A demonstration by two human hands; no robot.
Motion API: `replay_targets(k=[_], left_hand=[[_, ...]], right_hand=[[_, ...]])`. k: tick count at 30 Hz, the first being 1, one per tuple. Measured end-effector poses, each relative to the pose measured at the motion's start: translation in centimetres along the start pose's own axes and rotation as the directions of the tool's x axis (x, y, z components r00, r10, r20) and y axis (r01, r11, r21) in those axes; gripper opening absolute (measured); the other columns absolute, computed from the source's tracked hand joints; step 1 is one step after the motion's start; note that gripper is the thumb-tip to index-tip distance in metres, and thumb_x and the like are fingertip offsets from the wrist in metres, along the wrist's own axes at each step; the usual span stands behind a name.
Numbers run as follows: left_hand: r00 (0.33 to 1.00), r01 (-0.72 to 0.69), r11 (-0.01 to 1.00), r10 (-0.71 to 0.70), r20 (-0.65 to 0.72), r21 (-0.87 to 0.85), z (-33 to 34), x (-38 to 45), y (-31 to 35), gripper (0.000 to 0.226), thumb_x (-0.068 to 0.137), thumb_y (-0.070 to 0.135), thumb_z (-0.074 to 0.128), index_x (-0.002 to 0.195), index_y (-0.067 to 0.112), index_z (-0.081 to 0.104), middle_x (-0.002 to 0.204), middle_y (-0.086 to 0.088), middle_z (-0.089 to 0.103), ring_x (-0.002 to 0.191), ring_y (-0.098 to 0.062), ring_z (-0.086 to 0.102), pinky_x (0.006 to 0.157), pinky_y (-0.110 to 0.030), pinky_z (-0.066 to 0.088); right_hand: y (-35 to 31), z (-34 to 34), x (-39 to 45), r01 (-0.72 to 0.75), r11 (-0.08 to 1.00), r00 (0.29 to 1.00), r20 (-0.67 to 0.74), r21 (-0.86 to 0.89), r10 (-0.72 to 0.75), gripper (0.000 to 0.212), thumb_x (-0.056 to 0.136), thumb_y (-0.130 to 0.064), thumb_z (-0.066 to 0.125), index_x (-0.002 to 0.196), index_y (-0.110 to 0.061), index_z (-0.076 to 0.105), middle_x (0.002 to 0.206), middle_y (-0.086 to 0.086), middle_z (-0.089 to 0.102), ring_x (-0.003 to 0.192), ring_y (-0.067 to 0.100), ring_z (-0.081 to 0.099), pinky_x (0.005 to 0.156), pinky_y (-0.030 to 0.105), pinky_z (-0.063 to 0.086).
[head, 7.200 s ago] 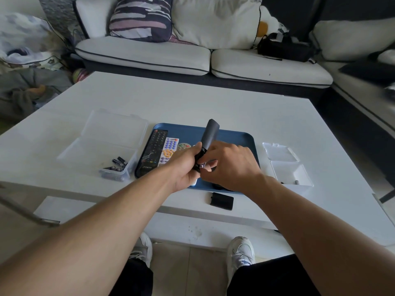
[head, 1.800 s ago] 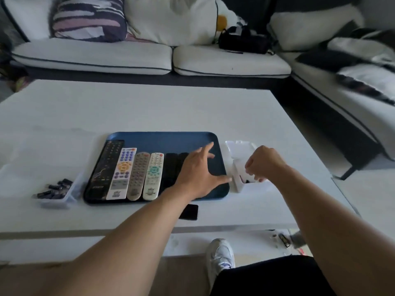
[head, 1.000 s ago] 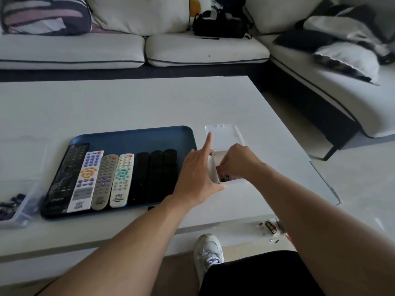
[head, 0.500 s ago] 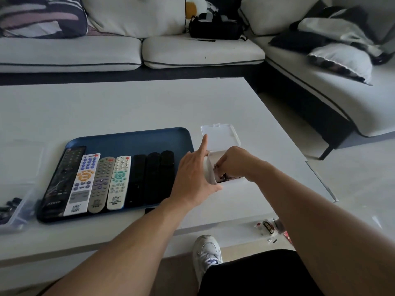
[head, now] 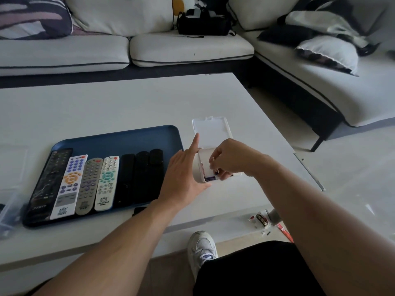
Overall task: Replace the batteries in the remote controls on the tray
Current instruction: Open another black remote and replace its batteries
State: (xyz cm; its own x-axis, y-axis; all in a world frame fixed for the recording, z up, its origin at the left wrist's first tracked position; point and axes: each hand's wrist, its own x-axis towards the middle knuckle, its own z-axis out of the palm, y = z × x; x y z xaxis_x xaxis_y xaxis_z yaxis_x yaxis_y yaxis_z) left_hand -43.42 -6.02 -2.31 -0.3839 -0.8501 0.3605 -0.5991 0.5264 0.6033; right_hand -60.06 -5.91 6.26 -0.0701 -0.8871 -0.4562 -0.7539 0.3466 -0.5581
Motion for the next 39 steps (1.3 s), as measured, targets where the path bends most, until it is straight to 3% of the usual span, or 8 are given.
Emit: replay_targets(k=[7,13,17,20,24,29,33,39], left_hand=[[0.998,0.058,0.998,-0.058,0.007,-0.014,-0.5,-0.2,1.2,0.129,0.062,0.035,0.094,0.160,0.028,0.012,0.139,0.009,0.056,0.131,-0.015,0.042,0.113,-0.021,0.023],[0.991,0.130,0.991,-0.129,0.014,-0.028,-0.5,-0.1,1.3,0.129,0.064,0.029,0.093,0.161,0.031,0.007,0.138,0.011,0.056,0.126,-0.004,0.035,0.114,-0.022,0.026],[0.983,0.178,0.982,-0.176,0.047,-0.062,-0.7,0.4,1.2,0.127,0.064,0.028,0.091,0.161,0.028,0.009,0.136,0.010,0.057,0.125,-0.006,0.040,0.117,-0.036,0.032],[0.969,0.230,0.967,-0.217,0.118,-0.113,-0.7,1.0,0.5,0.130,0.063,0.031,0.091,0.161,0.033,0.006,0.136,0.011,0.058,0.129,-0.016,0.050,0.113,-0.041,0.039],[0.947,0.295,0.949,-0.275,0.164,-0.114,-0.6,1.4,0.3,0.131,0.067,0.037,0.090,0.160,0.039,-0.003,0.149,0.008,0.050,0.143,-0.020,0.033,0.120,-0.037,0.029],[0.926,0.319,0.945,-0.296,0.233,-0.069,-1.8,1.2,-0.7,0.138,0.061,0.049,0.092,0.159,0.037,-0.005,0.159,0.003,0.035,0.149,-0.017,0.016,0.113,-0.026,0.019],[0.913,0.349,0.937,-0.336,0.229,-0.014,-4.7,0.4,-2.2,0.125,0.073,0.045,0.086,0.160,0.033,-0.003,0.164,0.004,0.026,0.155,-0.015,0.003,0.123,-0.037,0.012],[0.905,0.415,0.910,-0.412,-0.107,0.007,-11.3,-1.7,-5.4,0.071,0.098,0.020,0.062,0.158,0.017,0.024,0.147,0.001,0.050,0.141,-0.020,0.037,0.115,-0.030,0.026]], right_hand=[[-0.8,3.0,1.7,0.030,0.980,0.982,-0.178,-0.196,-0.066,0.020,0.090,-0.018,0.060,0.103,-0.006,0.071,0.087,0.007,0.067,0.073,0.021,0.061,0.051,0.023,0.041],[-0.5,2.7,1.8,0.047,0.998,0.996,-0.081,0.047,-0.044,0.017,0.082,-0.006,0.062,0.095,-0.009,0.073,0.104,0.016,0.072,0.098,0.032,0.070,0.087,0.043,0.059],[-0.3,2.5,1.2,0.060,0.997,0.996,-0.068,0.045,-0.057,0.020,0.088,-0.004,0.056,0.097,-0.003,0.073,0.087,0.008,0.072,0.072,0.021,0.061,0.061,0.030,0.050],[-0.3,1.8,1.0,0.072,0.965,0.991,-0.128,0.254,-0.040,0.017,0.088,-0.004,0.057,0.087,-0.010,0.073,0.078,0.006,0.074,0.070,0.018,0.064,0.074,0.035,0.059],[-1.0,0.8,0.4,0.029,0.719,0.996,-0.083,0.694,0.040,0.022,0.093,0.002,0.052,0.104,-0.006,0.070,0.078,0.013,0.068,0.073,0.024,0.071,0.088,0.038,0.060],[-2.3,0.2,-0.6,-0.038,0.300,0.999,0.033,0.953,0.021,0.012,0.095,0.000,0.054,0.102,0.002,0.064,0.080,0.015,0.057,0.074,0.029,0.060,0.065,0.032,0.060],[-3.7,1.2,-0.6,-0.095,0.353,0.992,0.119,0.931,-0.045,0.008,0.097,-0.006,0.050,0.093,-0.007,0.056,0.079,0.012,0.063,0.058,0.020,0.061,0.048,0.024,0.048],[-7.8,4.6,-1.0,-0.103,0.628,0.960,0.242,0.771,-0.139,0.020,0.094,-0.002,0.051,0.104,-0.009,0.067,0.074,0.005,0.063,0.055,0.014,0.055,0.043,0.021,0.040]])
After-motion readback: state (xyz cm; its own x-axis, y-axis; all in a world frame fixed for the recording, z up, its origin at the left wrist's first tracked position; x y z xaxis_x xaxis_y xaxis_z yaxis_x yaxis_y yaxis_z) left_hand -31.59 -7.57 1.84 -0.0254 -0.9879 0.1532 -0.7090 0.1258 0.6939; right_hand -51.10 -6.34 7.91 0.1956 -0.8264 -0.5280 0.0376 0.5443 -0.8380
